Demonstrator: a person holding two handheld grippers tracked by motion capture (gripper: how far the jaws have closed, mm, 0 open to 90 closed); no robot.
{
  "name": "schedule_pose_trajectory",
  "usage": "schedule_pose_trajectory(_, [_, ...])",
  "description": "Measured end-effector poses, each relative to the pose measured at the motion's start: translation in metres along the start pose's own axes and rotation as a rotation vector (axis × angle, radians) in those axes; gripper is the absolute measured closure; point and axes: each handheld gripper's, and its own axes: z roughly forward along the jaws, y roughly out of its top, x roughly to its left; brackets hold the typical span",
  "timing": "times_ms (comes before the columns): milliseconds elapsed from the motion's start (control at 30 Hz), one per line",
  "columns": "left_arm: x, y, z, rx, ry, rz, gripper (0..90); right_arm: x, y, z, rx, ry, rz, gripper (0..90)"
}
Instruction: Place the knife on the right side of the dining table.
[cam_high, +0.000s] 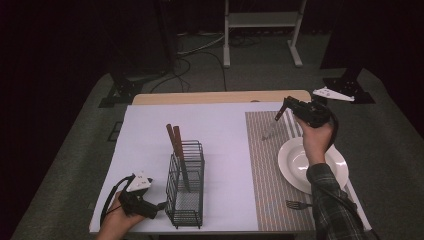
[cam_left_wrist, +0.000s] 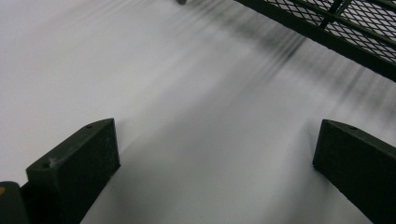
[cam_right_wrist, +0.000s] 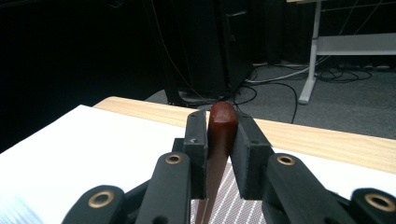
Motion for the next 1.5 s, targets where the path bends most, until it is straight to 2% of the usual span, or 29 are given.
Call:
schedule_pose_trajectory(467, [0.000,0.000,0.000,0.000,-0.001,-0.002,0.0,-0.014,-0.009,-0.014,0.005,-0.028,0.023,67.5])
schedule_pose_trajectory(1100, [0.000,0.000,0.000,0.000,-0.001,-0.002,0.0,-0.035,-0.027,-0.029,0.027,-0.075,0.063,65.7])
schedule_pose_trajectory(1500, [0.000,0.000,0.000,0.001,-0.001,-0.001,0.0,-0.050,-0.045,-0.038,0.027,-0.094,0.088,64.0])
